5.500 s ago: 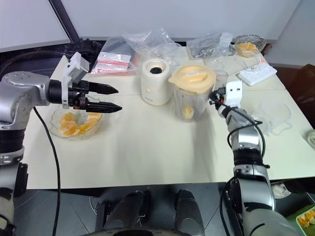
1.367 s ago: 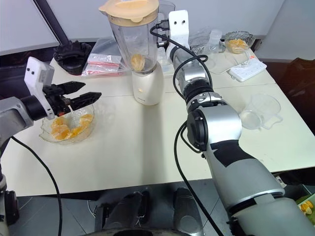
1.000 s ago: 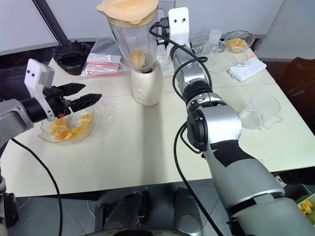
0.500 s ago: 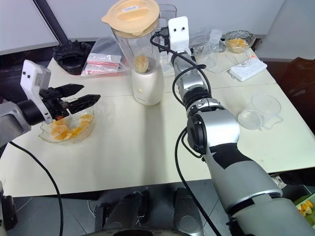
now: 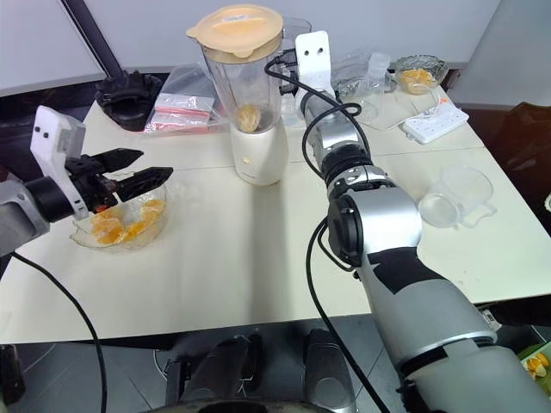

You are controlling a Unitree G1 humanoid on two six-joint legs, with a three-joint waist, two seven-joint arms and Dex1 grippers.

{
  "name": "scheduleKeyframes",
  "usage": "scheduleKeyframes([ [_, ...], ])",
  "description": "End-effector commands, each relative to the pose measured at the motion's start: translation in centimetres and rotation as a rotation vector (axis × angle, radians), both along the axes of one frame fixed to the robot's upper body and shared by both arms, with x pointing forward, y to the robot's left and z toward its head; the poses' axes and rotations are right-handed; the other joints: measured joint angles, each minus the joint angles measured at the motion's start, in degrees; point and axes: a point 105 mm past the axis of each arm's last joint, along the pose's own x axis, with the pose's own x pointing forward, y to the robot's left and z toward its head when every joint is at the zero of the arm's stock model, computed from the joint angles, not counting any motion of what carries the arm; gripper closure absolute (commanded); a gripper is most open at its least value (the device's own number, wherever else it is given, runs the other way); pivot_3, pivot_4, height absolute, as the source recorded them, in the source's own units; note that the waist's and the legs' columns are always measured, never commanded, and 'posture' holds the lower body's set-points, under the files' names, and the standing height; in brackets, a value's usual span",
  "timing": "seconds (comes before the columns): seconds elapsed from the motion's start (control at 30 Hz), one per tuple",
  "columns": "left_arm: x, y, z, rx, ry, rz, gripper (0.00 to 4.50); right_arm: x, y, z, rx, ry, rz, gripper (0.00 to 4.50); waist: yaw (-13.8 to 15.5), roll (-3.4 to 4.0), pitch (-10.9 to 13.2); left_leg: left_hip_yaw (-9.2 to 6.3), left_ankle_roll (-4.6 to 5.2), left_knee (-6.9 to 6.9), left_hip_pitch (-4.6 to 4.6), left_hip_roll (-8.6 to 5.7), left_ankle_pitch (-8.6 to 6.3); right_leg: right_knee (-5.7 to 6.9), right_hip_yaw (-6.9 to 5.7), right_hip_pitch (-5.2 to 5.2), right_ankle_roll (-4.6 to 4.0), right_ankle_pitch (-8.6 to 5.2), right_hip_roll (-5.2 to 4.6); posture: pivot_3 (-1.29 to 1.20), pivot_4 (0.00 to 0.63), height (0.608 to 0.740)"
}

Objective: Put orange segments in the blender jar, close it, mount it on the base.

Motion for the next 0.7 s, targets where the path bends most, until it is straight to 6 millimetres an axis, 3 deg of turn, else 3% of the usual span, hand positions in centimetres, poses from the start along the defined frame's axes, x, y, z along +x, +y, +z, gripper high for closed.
scheduleKeyframes([
  [0.03, -0.1, 0.0, 1.0, 0.002, -0.049, 0.002, 0.38, 0.1, -0.6, -1.1, -0.087, 0.051, -0.028, 3.68, 0.05, 0.0, 0.0, 0.0, 0.0, 0.0, 0.0, 0.0, 0.0, 0.0, 0.0, 0.0, 0.0, 0.0, 0.0, 0.0, 0.15, 0.74],
  [0.23, 0.0, 0.0, 0.9, 0.002, -0.051, 0.005, 0.38, 0.1, -0.8, -3.1, -0.116, 0.114, -0.031, 3.68, 0.1, -0.03, -0.03, -0.01, 0.0, 0.0, 0.03, -0.01, 0.0, 0.0, -0.01, 0.05, 0.0, 0.0, 0.0, 0.0, 0.15, 0.74],
  [0.47, 0.1, -0.1, 0.9, 0.004, -0.051, 0.004, 0.38, 0.1, -1.8, -3.6, -0.146, 0.122, -0.067, 0.2, -0.08, -0.14, -0.06, -0.02, 0.0, 0.02, 0.01, -0.02, 0.0, -0.02, -0.03, 0.05, -0.01, -0.01, -0.01, 0.0, 0.15, 0.74],
  [0.7, 0.5, -0.3, 0.8, 0.0, -0.049, -0.01, 0.38, 0.2, -3.1, -3.6, -0.168, 0.105, -0.09, 0.09, -0.21, -0.14, -0.06, -0.01, -0.01, -0.05, -0.01, 0.0, 0.0, -0.02, -0.02, -0.02, -0.02, -0.01, 0.0, 0.0, 0.15, 0.74],
])
